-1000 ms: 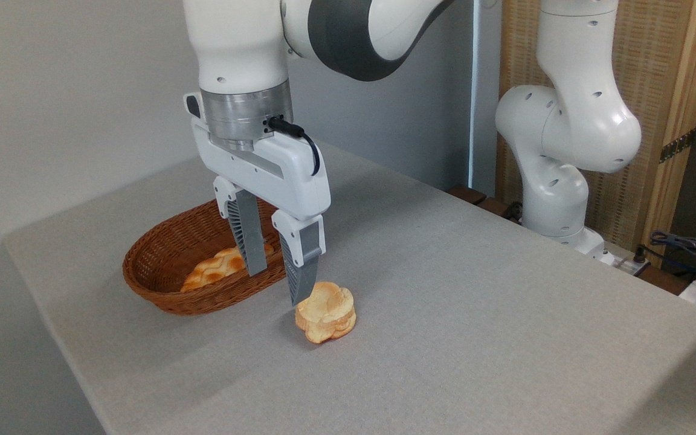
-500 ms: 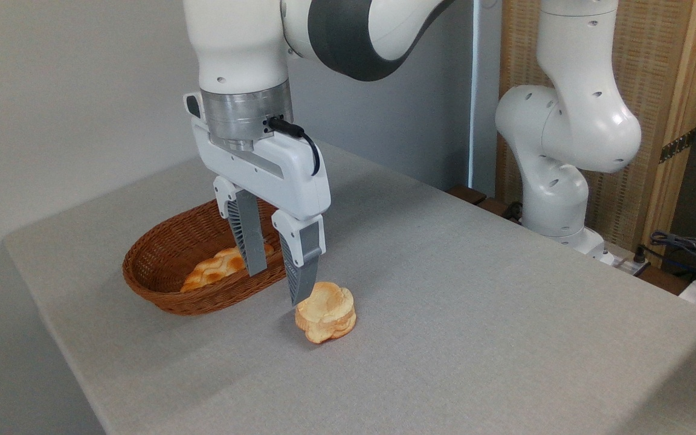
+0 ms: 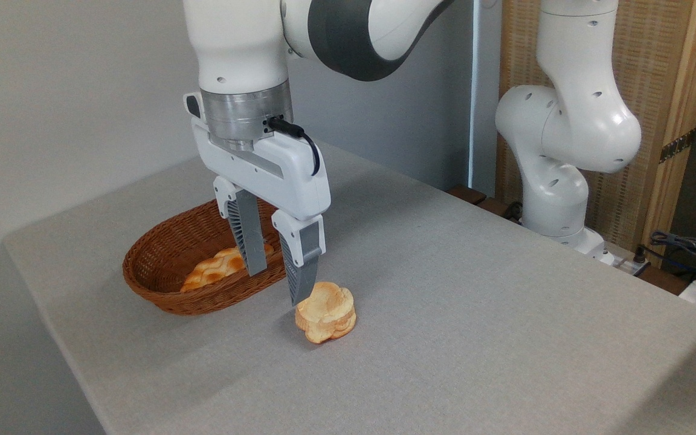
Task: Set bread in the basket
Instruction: 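Lower the open gripper around the golden bread roll, then close the gripper fingers on the bread roll, then lift the bread roll and carry it over the wicker basket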
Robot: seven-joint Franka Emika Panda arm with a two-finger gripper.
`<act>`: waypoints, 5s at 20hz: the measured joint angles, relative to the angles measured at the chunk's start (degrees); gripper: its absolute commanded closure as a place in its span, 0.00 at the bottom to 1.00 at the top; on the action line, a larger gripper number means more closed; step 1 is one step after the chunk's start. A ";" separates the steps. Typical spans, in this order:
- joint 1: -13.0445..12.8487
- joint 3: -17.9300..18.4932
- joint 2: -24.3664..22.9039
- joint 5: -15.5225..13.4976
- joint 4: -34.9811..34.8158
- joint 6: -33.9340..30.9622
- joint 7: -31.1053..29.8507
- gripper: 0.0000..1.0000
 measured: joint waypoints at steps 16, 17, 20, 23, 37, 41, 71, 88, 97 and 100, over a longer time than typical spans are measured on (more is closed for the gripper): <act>-1.96 -0.61 0.70 0.00 -8.70 -0.09 3.12 0.00; -2.07 -0.62 0.72 0.00 -8.99 -0.09 3.27 0.00; -2.93 -0.64 1.23 0.00 -9.74 -0.05 3.44 0.00; -3.55 -0.65 1.91 0.00 -9.81 -0.04 3.45 0.00; -3.38 -0.07 2.09 0.00 -9.87 -0.10 4.00 0.00; -3.38 0.01 2.09 0.00 -9.87 -0.10 4.14 0.00; -3.54 -0.17 3.37 0.00 -10.00 -1.93 4.31 0.59; -3.63 -0.88 0.47 -5.85 -4.91 -1.93 4.31 0.55; -3.99 -10.08 0.02 -11.57 -2.08 0.29 -2.73 0.00; -4.05 -11.00 0.36 -11.57 -2.06 1.33 -5.27 0.00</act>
